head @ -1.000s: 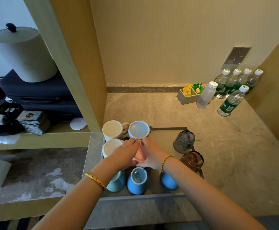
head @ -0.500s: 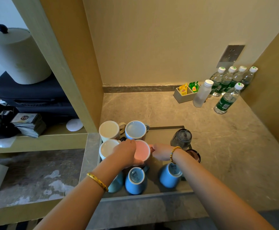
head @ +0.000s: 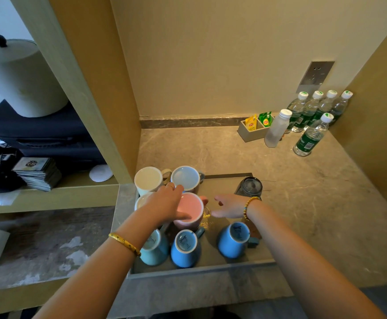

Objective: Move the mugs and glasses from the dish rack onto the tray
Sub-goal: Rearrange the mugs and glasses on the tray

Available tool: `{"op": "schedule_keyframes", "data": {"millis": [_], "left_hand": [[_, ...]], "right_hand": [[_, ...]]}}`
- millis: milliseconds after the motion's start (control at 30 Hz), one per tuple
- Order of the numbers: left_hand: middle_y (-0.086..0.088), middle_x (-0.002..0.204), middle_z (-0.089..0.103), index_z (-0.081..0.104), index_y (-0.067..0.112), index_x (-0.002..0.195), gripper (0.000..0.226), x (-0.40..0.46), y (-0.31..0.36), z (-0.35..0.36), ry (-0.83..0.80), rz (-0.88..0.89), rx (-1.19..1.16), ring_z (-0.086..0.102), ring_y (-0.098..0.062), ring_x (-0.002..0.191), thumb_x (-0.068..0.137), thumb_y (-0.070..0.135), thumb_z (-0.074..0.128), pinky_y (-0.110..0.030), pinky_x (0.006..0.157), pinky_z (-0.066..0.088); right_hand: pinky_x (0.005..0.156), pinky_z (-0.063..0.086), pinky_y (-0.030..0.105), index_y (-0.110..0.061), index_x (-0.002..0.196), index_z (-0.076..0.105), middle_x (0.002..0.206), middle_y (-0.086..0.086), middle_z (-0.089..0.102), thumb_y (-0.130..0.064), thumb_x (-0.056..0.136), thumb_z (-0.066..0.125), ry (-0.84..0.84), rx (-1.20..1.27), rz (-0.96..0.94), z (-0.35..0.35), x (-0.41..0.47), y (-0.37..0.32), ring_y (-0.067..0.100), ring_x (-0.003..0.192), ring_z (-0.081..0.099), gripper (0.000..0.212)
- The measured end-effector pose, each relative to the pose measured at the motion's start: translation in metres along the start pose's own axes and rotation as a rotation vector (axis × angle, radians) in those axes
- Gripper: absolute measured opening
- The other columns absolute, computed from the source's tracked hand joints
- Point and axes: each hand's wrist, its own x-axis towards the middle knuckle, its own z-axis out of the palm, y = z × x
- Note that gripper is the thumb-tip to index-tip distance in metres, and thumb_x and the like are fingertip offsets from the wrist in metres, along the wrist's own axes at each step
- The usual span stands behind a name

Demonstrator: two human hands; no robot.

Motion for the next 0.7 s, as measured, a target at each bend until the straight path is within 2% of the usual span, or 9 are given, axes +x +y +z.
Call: {"op": "schedule_keyframes", "data": {"millis": [100,167,233,333,433,533,633,700], "left_hand": [[-0.011,0.132,0.041,0.027,0.02,0.138,0.092,-0.003,0.006,0.002,-0.047,0.102,0.048,0.044,-0.029,0.118,0.067,0.058,0.071,-0.041,0.095,0.044],[-0.012,0.136,0.039,0.021,0.023,0.142,0.097,0.0,0.01,0.004,-0.064,0.119,0.106,0.042,-0.031,0.121,0.067,0.059,0.071,-0.044,0.097,0.043],[-0.013,0.137,0.038,0.02,0.022,0.143,0.096,0.002,0.012,0.007,-0.066,0.097,0.153,0.043,-0.032,0.122,0.069,0.06,0.069,-0.043,0.097,0.043],[-0.013,0.133,0.04,0.025,0.021,0.141,0.093,0.004,0.016,0.01,-0.064,0.058,0.121,0.045,-0.033,0.119,0.068,0.061,0.068,-0.043,0.092,0.044],[-0.014,0.133,0.04,0.025,0.02,0.14,0.093,0.004,0.018,0.013,-0.049,0.049,0.1,0.046,-0.033,0.117,0.068,0.061,0.067,-0.043,0.089,0.045],[-0.014,0.136,0.039,0.02,0.021,0.143,0.09,0.004,0.016,0.015,-0.038,0.015,0.076,0.046,-0.032,0.118,0.074,0.065,0.058,-0.042,0.091,0.046],[-0.013,0.131,0.043,0.031,0.016,0.136,0.064,0.004,0.016,0.014,0.082,-0.033,0.121,0.045,-0.029,0.117,0.088,0.057,0.044,-0.038,0.088,0.045],[-0.011,0.133,0.042,0.036,0.017,0.133,0.051,0.006,0.015,0.012,0.193,-0.048,0.097,0.044,-0.027,0.118,0.093,0.048,0.041,-0.035,0.087,0.045]], "right_hand": [[0.106,0.033,0.043,-0.02,0.147,0.015,0.152,0.008,0.026,-0.054,0.078,0.063,-0.241,-0.099,0.112,0.001,-0.005,0.01,0.028,0.135,0.033,0.09],[0.103,0.037,0.045,-0.022,0.145,0.017,0.15,0.009,0.029,-0.054,0.075,0.067,-0.321,-0.149,0.152,0.008,-0.007,0.012,0.03,0.131,0.036,0.092],[0.1,0.041,0.045,-0.019,0.144,0.021,0.146,0.01,0.035,-0.051,0.073,0.071,-0.332,-0.204,0.156,0.016,-0.009,0.013,0.03,0.126,0.041,0.092],[0.095,0.043,0.042,-0.01,0.139,0.03,0.137,0.012,0.043,-0.043,0.071,0.075,-0.244,-0.338,0.139,0.028,-0.014,0.011,0.03,0.12,0.047,0.088],[0.089,0.047,0.037,-0.004,0.129,0.045,0.125,0.014,0.055,-0.029,0.076,0.074,-0.118,-0.377,0.105,0.037,-0.019,0.008,0.029,0.11,0.055,0.065],[0.08,0.044,0.032,-0.004,0.126,0.047,0.119,0.013,0.059,-0.029,0.082,0.068,-0.089,-0.357,0.077,0.033,-0.023,0.007,0.028,0.106,0.057,0.055],[0.081,0.045,0.033,-0.006,0.129,0.045,0.121,0.012,0.058,-0.035,0.085,0.063,-0.078,-0.342,0.065,0.022,-0.025,0.007,0.027,0.106,0.057,0.055],[0.079,0.044,0.033,-0.008,0.127,0.045,0.12,0.011,0.059,-0.036,0.084,0.064,-0.009,-0.299,0.061,0.01,-0.026,0.007,0.026,0.104,0.057,0.054]]}}
